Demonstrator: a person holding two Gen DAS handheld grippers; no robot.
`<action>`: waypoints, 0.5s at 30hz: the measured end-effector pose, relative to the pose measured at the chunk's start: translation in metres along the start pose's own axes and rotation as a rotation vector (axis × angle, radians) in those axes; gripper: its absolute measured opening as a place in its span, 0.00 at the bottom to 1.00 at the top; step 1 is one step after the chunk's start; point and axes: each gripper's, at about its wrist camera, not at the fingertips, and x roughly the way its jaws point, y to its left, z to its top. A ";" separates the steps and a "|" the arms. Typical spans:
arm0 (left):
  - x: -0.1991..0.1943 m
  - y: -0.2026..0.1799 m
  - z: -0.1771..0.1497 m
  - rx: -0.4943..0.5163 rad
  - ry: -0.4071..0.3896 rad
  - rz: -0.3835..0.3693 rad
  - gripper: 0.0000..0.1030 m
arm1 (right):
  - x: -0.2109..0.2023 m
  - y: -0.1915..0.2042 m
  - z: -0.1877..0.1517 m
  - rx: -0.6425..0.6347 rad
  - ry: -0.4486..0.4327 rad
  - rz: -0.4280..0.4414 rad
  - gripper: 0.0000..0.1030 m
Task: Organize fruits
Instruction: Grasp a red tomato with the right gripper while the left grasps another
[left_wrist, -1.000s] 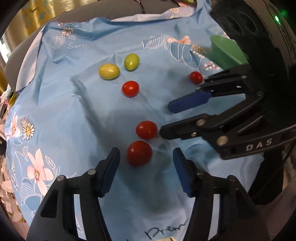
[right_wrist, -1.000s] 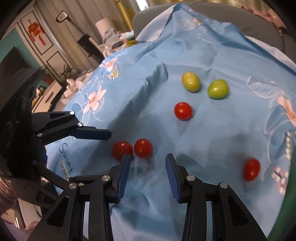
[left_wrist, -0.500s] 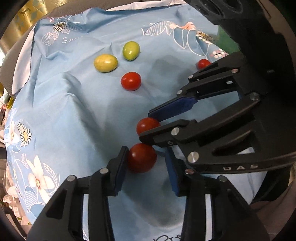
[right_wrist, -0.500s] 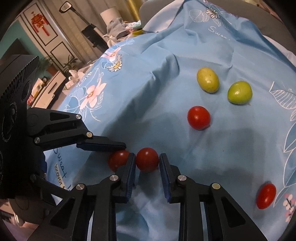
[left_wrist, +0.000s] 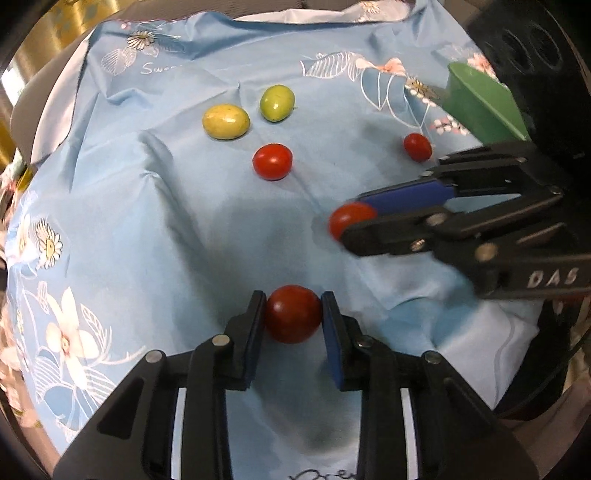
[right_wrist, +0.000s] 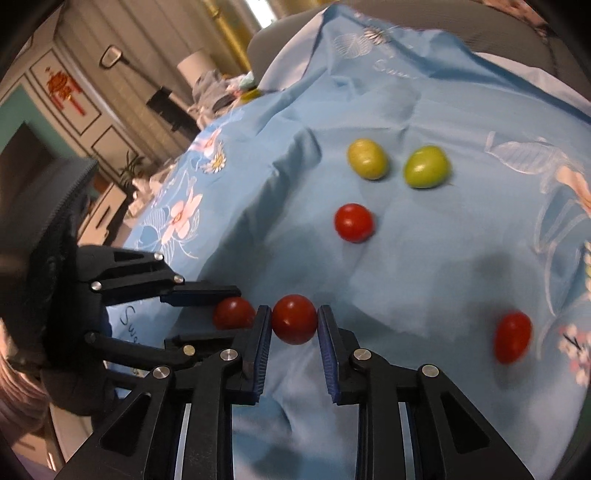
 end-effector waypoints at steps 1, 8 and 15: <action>-0.002 -0.001 -0.001 -0.013 -0.008 -0.001 0.28 | -0.006 -0.002 -0.003 0.015 -0.014 -0.005 0.26; -0.024 -0.008 -0.007 -0.098 -0.085 -0.041 0.29 | -0.044 -0.012 -0.026 0.088 -0.091 -0.040 0.26; -0.044 -0.027 -0.008 -0.110 -0.139 -0.057 0.29 | -0.081 -0.022 -0.048 0.156 -0.161 -0.080 0.26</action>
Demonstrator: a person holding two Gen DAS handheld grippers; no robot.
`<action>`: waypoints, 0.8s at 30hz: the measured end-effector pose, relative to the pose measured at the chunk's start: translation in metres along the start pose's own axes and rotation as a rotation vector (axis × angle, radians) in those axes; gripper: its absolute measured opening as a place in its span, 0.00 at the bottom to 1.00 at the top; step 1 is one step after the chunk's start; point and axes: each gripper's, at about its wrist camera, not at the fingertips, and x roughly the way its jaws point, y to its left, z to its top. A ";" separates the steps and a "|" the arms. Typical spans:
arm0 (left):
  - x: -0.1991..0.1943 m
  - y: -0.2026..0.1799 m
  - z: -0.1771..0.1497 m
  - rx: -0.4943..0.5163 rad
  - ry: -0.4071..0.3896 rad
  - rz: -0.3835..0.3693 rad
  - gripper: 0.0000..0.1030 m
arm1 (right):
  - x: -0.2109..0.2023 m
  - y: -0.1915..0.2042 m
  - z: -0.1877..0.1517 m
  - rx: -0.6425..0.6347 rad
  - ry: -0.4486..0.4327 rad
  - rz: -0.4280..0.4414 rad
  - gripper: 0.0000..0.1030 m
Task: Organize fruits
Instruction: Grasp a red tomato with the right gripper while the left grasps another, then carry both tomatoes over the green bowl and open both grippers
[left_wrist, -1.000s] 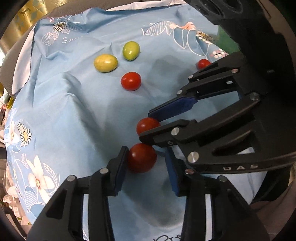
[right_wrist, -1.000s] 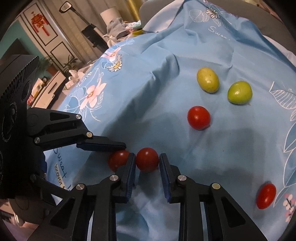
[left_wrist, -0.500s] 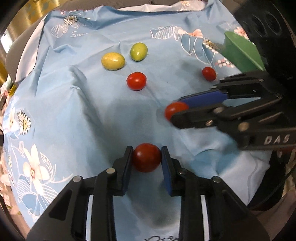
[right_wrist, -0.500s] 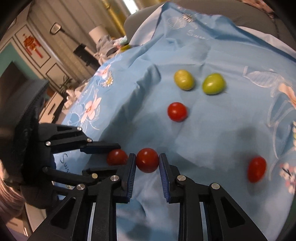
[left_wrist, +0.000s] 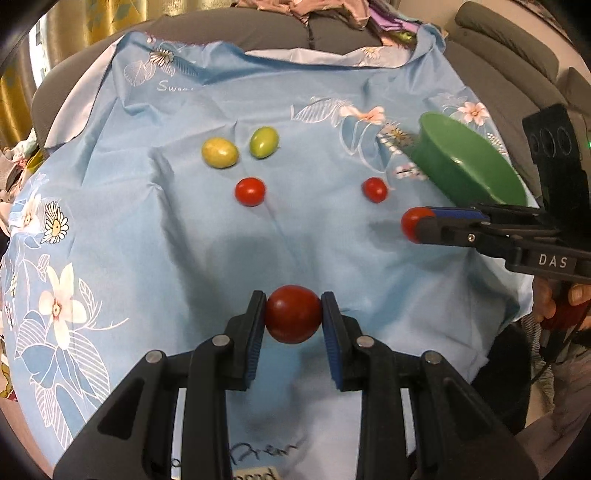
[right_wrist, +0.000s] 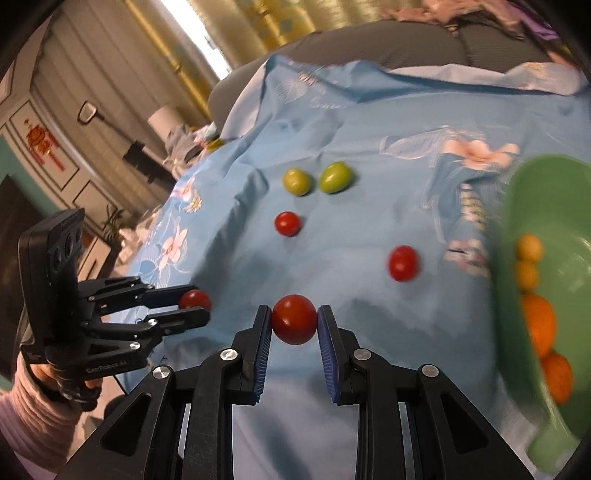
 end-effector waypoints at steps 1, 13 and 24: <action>-0.003 -0.004 0.001 0.002 -0.008 0.001 0.29 | -0.008 -0.002 -0.003 0.009 -0.015 -0.005 0.26; -0.030 -0.047 0.029 0.056 -0.102 -0.016 0.29 | -0.066 -0.013 -0.015 0.046 -0.141 -0.038 0.26; -0.032 -0.097 0.071 0.144 -0.155 -0.075 0.29 | -0.109 -0.034 -0.015 0.068 -0.246 -0.074 0.26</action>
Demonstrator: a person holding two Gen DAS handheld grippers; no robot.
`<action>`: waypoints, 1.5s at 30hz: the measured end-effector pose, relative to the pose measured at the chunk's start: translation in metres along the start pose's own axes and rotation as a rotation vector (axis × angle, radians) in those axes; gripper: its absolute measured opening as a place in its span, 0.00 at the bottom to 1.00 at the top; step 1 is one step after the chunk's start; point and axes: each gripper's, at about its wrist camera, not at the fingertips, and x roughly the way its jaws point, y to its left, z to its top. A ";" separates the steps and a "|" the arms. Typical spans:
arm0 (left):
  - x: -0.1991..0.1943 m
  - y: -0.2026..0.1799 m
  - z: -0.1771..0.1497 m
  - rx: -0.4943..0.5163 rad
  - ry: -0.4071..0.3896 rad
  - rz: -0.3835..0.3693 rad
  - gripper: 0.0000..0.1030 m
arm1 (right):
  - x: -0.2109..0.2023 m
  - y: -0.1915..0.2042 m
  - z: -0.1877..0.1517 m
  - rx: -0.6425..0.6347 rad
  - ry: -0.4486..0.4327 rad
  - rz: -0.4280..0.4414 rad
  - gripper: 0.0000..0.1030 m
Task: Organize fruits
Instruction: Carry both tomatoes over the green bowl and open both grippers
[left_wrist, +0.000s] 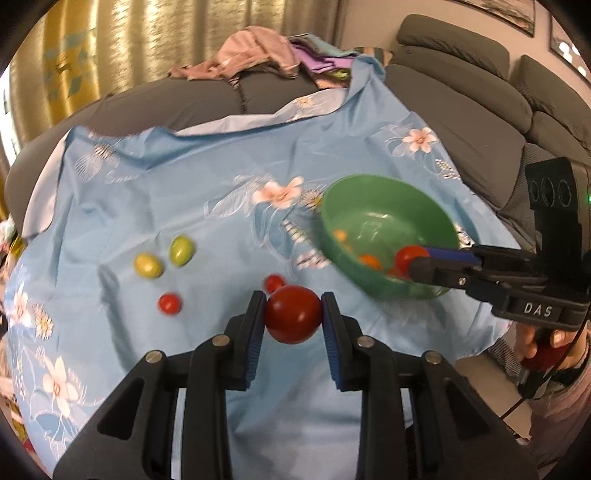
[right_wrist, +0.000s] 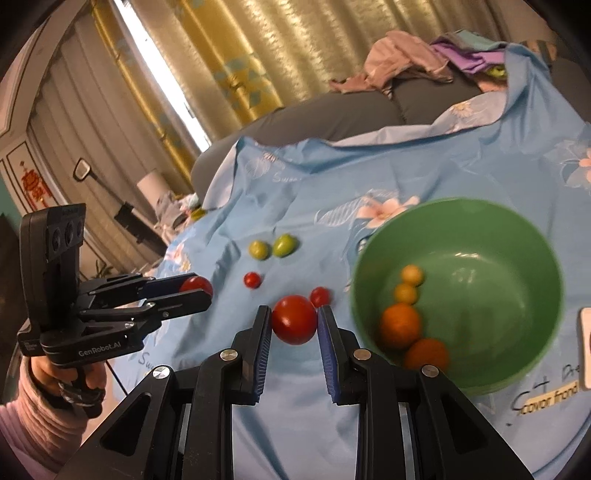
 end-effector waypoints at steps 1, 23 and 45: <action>0.002 -0.003 0.004 0.008 -0.002 -0.006 0.29 | -0.003 -0.004 0.001 0.006 -0.010 -0.006 0.26; 0.089 -0.091 0.058 0.152 0.074 -0.134 0.29 | -0.039 -0.077 -0.006 0.117 -0.076 -0.164 0.27; 0.125 -0.096 0.051 0.199 0.134 -0.062 0.30 | -0.026 -0.088 -0.006 0.118 -0.033 -0.172 0.27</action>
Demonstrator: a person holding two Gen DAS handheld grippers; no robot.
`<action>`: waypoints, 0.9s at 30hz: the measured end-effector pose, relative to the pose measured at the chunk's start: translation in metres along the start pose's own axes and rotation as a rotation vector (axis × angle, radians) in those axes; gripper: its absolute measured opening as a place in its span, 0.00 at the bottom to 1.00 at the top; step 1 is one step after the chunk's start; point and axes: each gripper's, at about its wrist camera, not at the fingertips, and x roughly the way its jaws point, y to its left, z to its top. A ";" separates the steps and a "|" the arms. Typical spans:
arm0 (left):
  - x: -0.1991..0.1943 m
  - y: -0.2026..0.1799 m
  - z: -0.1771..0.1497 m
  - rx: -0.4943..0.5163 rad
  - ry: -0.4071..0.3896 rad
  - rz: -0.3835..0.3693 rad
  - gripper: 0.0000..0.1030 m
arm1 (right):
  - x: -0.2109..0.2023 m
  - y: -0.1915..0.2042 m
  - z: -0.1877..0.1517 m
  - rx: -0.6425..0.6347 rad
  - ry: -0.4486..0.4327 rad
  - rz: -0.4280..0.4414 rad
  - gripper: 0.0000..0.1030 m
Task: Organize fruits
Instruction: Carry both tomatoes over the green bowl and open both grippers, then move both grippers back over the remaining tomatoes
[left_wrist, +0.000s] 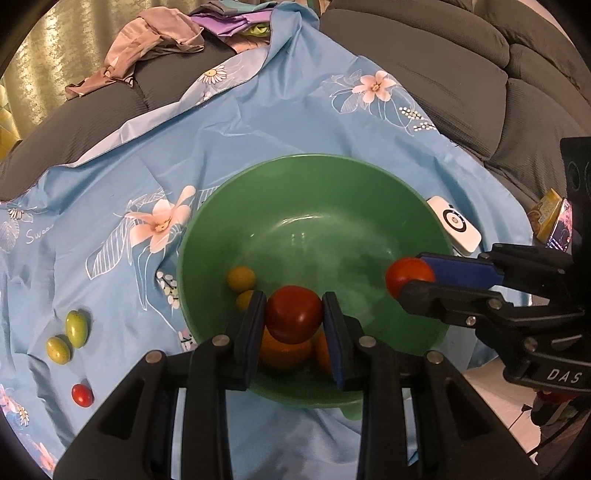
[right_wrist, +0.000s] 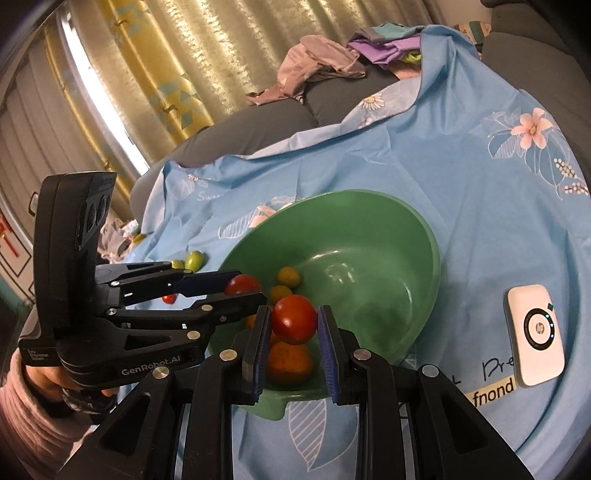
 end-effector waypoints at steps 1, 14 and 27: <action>0.000 0.000 0.000 -0.001 0.001 0.002 0.31 | 0.000 -0.001 0.000 0.008 0.000 -0.003 0.27; -0.022 0.008 -0.009 -0.020 -0.033 0.073 0.72 | -0.003 -0.003 0.001 0.057 0.012 -0.043 0.31; -0.089 0.043 -0.077 -0.174 -0.113 0.200 0.90 | -0.017 0.043 -0.012 -0.002 0.002 -0.004 0.46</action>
